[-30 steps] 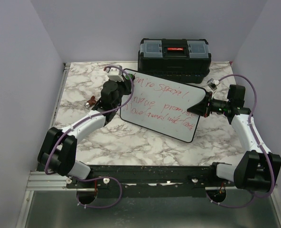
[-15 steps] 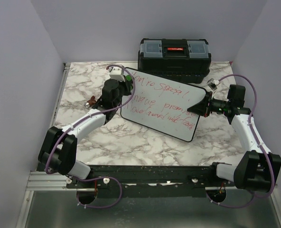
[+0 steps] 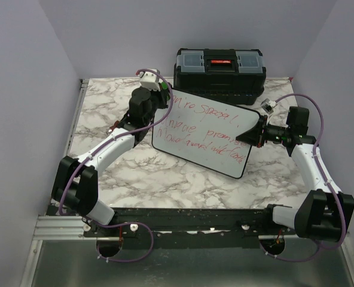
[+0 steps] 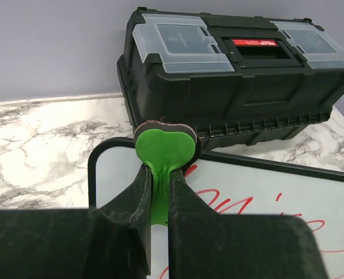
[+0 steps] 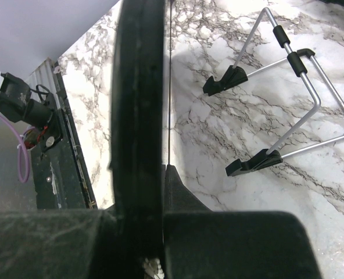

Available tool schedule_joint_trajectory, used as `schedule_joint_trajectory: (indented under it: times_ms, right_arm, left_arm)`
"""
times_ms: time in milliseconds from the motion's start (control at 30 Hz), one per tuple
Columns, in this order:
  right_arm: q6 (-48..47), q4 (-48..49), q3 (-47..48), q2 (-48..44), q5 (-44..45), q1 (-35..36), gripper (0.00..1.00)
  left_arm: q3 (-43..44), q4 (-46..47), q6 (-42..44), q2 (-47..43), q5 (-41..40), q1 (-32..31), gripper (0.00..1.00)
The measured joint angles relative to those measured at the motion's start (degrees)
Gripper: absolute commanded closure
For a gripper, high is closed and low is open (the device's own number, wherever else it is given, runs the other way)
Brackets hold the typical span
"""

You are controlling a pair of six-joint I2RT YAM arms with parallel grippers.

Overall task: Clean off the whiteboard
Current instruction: Erase the whiteboard at the whiteboard stand.

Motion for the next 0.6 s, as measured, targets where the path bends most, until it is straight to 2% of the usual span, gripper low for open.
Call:
schedule_joint_trajectory:
  times_ms: [600]
  right_arm:
    - [2.21, -0.61, -0.04, 0.00, 0.72, -0.11, 0.99]
  left_arm:
    - [-6.14, 0.72, 7.43, 0.28, 3.28, 0.20, 1.00]
